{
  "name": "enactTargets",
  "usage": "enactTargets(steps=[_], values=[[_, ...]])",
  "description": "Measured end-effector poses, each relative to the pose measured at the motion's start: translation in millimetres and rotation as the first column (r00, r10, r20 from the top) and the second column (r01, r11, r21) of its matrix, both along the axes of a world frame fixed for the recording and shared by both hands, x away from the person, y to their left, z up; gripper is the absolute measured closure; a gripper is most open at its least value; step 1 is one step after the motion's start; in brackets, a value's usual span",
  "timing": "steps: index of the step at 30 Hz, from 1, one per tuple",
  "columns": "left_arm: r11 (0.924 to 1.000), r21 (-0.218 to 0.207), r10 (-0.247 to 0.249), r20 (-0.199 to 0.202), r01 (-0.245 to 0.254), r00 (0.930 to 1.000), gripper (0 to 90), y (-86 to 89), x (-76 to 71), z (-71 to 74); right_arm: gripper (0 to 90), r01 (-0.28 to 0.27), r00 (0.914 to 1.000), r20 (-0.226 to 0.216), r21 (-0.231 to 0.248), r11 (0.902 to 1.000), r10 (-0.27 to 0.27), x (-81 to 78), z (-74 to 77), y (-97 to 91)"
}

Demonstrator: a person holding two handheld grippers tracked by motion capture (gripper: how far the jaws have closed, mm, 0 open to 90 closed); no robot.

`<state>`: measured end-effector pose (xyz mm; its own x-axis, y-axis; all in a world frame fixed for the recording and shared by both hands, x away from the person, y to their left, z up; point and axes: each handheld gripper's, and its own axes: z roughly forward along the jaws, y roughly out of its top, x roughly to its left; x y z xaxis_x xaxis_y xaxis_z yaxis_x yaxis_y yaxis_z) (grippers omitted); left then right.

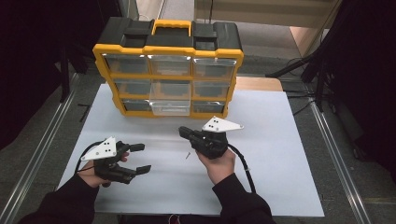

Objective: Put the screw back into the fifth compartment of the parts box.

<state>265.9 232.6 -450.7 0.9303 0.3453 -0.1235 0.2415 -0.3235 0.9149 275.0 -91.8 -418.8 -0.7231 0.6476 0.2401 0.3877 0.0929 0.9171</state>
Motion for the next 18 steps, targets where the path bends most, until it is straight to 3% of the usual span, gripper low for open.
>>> enactTargets(steps=[18], values=[[1.0,-0.006,0.005,0.004,-0.005,1.0,21.8,0.3,0.9,0.3,89.3,0.024,0.9996,0.012,-0.01,0.9997,-0.024,10.3,17.5,9.2]])
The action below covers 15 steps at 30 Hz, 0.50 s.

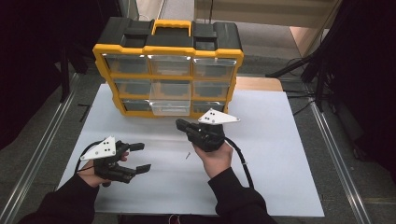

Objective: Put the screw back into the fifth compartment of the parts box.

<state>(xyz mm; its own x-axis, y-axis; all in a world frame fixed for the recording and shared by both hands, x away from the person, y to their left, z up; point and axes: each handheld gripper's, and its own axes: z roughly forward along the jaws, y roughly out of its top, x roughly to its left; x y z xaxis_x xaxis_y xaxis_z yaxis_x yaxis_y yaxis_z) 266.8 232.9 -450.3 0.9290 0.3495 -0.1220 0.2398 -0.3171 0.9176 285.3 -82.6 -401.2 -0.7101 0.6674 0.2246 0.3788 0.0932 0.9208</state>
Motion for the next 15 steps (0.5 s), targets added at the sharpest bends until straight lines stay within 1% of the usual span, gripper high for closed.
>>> enactTargets(steps=[4,5,6,7,11,15], values=[[1.0,-0.001,0.002,-0.002,-0.002,1.0,21.8,0.1,-0.2,0.0,89.3,0.012,0.9999,0.006,0.007,0.9999,-0.012,2.8,3.9,0.5],[1.0,0.005,0.002,-0.002,-0.002,1.0,21.8,0.3,-0.2,0.3,89.3,0.013,0.9999,0.009,0.006,0.9999,-0.013,3.5,4.6,0.6],[1.0,0.0,0.001,-0.001,-0.001,1.0,21.8,0.0,0.0,-0.1,89.3,0.017,0.9997,0.015,0.006,0.9998,-0.017,4.7,5.0,0.9],[1.0,0.002,0.001,-0.001,-0.001,1.0,21.7,0.0,0.0,0.0,89.3,0.018,0.9997,0.014,0.013,0.9998,-0.018,5.4,5.5,1.2],[1.0,0.003,0.004,-0.002,-0.004,1.0,21.7,0.4,-0.5,0.4,89.3,0.029,0.999,0.033,0.033,0.9991,-0.03,7.5,8.3,2.3],[1.0,0.002,0.003,-0.003,-0.003,1.0,21.8,0.3,-0.3,0.3,89.3,0.03,0.9986,0.042,0.039,0.9988,-0.031,8.8,12.6,4.2]])
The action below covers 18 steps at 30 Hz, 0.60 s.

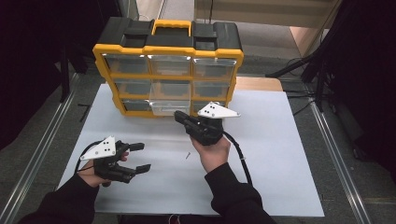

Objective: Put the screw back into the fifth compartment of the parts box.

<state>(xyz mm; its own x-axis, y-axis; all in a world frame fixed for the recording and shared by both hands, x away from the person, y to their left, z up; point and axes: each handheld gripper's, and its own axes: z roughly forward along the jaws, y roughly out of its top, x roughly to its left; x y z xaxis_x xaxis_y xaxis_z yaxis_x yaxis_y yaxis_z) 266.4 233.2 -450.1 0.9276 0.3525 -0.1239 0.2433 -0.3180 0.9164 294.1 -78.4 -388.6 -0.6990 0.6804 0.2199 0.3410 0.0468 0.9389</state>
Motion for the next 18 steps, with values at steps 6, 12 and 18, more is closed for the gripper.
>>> enactTargets(steps=[6,12,18], values=[[1.0,0.0,0.001,0.001,-0.001,1.0,21.8,0.2,-0.2,0.2,89.3,0.008,0.9998,0.02,0.017,0.9998,-0.008,0.4,7.0,2.4],[1.0,0.004,-0.002,0.004,0.002,1.0,21.8,-0.3,-0.5,-0.2,89.3,0.01,0.999,0.044,0.012,0.9999,-0.01,3.2,14.7,7.1],[1.0,0.004,-0.002,0.001,0.002,1.0,21.8,0.2,-0.6,0.4,89.3,0.02,0.9983,0.055,0.022,0.9996,-0.021,5.9,20.5,8.5]])
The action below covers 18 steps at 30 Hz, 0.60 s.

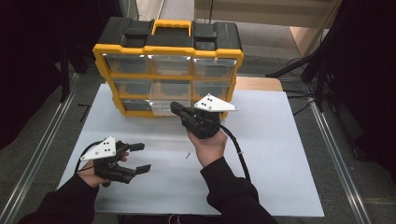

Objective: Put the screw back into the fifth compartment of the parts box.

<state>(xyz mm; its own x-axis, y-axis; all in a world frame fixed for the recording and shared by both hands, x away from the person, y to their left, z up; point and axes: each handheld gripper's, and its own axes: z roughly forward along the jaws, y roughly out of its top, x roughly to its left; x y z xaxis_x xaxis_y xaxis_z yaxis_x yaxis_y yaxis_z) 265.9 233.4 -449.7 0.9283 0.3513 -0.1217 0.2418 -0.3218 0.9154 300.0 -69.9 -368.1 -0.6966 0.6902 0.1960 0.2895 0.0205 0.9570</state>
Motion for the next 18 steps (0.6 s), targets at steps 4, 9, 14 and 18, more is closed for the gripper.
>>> enactTargets(steps=[4,9,14,18], values=[[1.0,-0.001,-0.002,-0.001,0.002,1.0,21.8,-0.2,0.1,-0.1,89.3,0.011,0.9999,-0.003,0.001,0.9999,-0.011,3.1,0.9,-0.2],[1.0,-0.004,0.0,0.001,0.0,1.0,21.8,0.0,0.4,-0.2,89.3,0.022,0.9997,-0.007,0.009,0.9997,-0.022,8.3,3.5,-1.6],[1.0,-0.002,-0.001,-0.001,0.001,1.0,21.8,-0.1,-0.1,0.0,89.3,0.038,0.9993,0.0,0.0,0.9993,-0.038,13.7,6.8,-1.2],[1.0,-0.001,-0.002,-0.002,0.002,1.0,21.8,-0.3,-0.1,-0.1,89.3,0.047,0.9989,0.0,-0.012,0.9988,-0.047,18.3,8.0,1.4]])
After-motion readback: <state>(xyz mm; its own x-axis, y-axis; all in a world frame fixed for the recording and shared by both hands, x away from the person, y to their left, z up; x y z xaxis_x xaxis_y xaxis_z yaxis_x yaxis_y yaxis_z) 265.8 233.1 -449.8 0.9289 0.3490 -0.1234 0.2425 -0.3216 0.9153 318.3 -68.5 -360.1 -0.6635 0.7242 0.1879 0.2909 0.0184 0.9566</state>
